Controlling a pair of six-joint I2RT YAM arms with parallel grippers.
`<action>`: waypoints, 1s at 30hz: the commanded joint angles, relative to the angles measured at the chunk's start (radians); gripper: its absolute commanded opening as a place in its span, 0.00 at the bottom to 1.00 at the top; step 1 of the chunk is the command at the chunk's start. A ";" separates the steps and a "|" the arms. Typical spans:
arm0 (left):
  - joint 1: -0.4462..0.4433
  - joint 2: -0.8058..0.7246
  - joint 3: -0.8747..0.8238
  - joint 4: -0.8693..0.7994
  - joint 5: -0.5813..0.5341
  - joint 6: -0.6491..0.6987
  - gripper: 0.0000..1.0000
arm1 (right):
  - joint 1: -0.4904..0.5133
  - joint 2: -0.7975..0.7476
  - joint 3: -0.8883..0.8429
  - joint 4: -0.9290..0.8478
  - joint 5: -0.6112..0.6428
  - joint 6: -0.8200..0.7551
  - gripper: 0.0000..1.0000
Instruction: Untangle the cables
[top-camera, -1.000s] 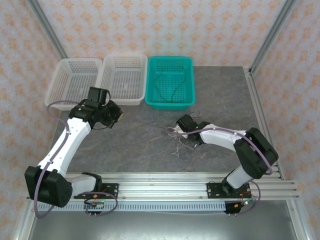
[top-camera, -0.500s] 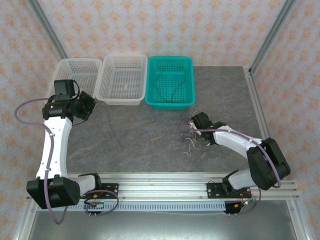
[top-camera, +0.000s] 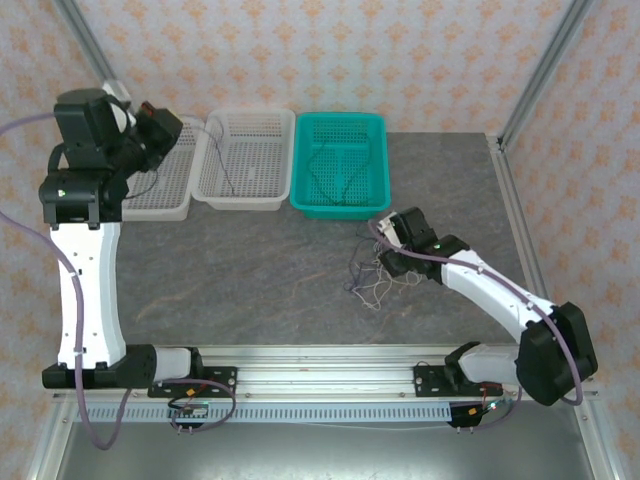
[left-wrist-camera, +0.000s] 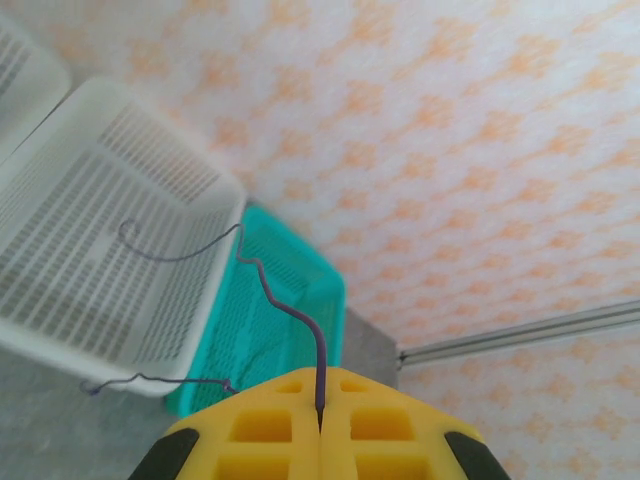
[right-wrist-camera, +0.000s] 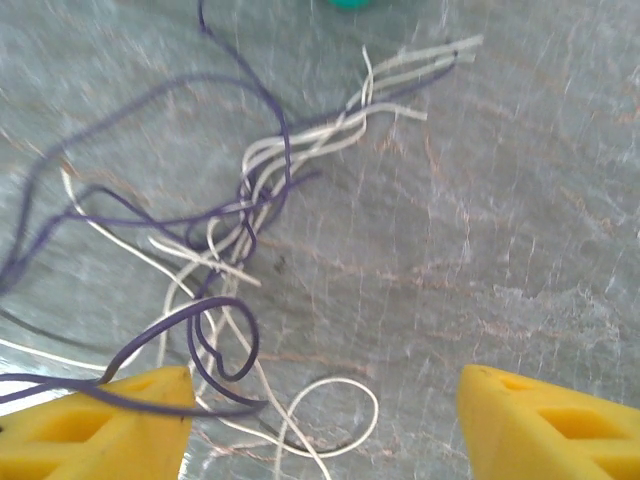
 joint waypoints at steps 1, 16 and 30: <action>-0.011 0.094 0.100 0.076 -0.003 0.015 0.00 | -0.003 -0.033 0.054 -0.036 -0.037 0.022 0.75; -0.053 0.493 0.319 0.095 -0.098 0.172 0.00 | -0.003 -0.135 0.072 -0.099 -0.010 0.052 0.93; -0.101 0.688 0.079 0.138 -0.190 0.263 0.33 | -0.003 -0.184 0.052 -0.124 0.001 0.066 0.94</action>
